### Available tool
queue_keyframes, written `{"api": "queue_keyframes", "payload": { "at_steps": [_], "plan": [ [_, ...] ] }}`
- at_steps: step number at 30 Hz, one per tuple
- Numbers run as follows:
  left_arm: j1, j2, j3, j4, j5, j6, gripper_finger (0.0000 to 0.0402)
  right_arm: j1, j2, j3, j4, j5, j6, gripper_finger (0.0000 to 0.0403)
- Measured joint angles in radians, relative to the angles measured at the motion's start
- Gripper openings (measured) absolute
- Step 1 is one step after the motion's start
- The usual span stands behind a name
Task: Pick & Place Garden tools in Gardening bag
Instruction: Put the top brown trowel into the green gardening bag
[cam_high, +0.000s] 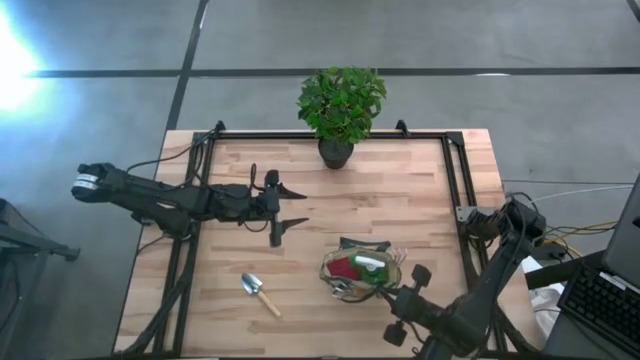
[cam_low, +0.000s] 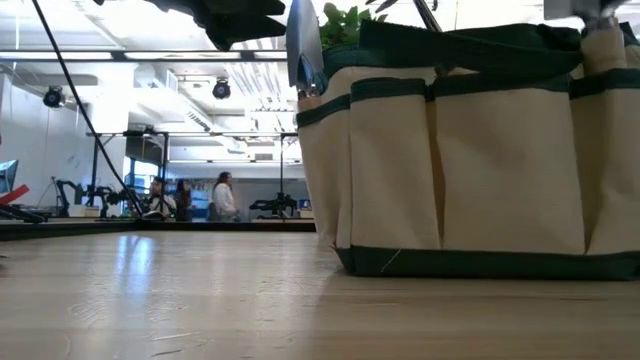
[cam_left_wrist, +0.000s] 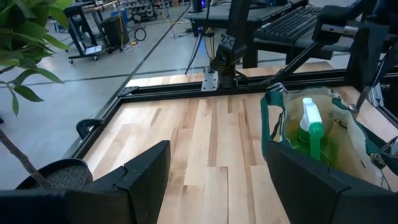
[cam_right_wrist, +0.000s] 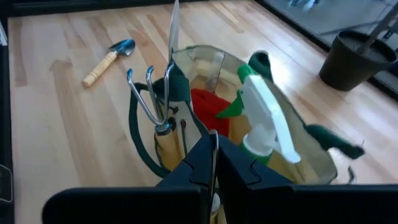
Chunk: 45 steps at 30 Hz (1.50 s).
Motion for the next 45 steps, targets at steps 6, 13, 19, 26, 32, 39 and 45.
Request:
{"api": "queue_keyframes", "payload": {
  "at_steps": [6,13,19,26,32,39,45],
  "plan": [
    [0.0,0.0,0.0,0.001,0.0,0.0,0.0266,0.0,0.014,-0.015,0.002,-0.021,0.057,0.0008],
    [0.0,0.0,0.0,0.001,0.0,0.0,0.0266,-0.001,0.014,-0.046,0.003,-0.038,0.107,0.0008],
    [0.0,0.0,0.0,0.001,0.0,0.0,0.0266,-0.004,0.013,-0.047,0.004,-0.06,0.109,0.0008],
    [0.0,0.0,0.0,0.001,0.0,0.0,0.0266,-0.036,0.013,-0.048,0.003,-0.07,0.066,0.0008],
    [0.0,0.0,0.0,0.001,0.0,0.0,0.0266,-0.052,0.013,-0.048,0.005,-0.089,0.043,0.0008],
    [0.0,0.0,0.0,0.001,0.0,0.0,0.0266,-0.053,0.012,-0.048,0.006,-0.097,0.053,0.0008],
    [0.0,0.0,0.0,-0.003,0.0,0.0,0.0266,-0.053,0.009,-0.048,0.003,-0.111,0.078,0.0008]
  ]
}}
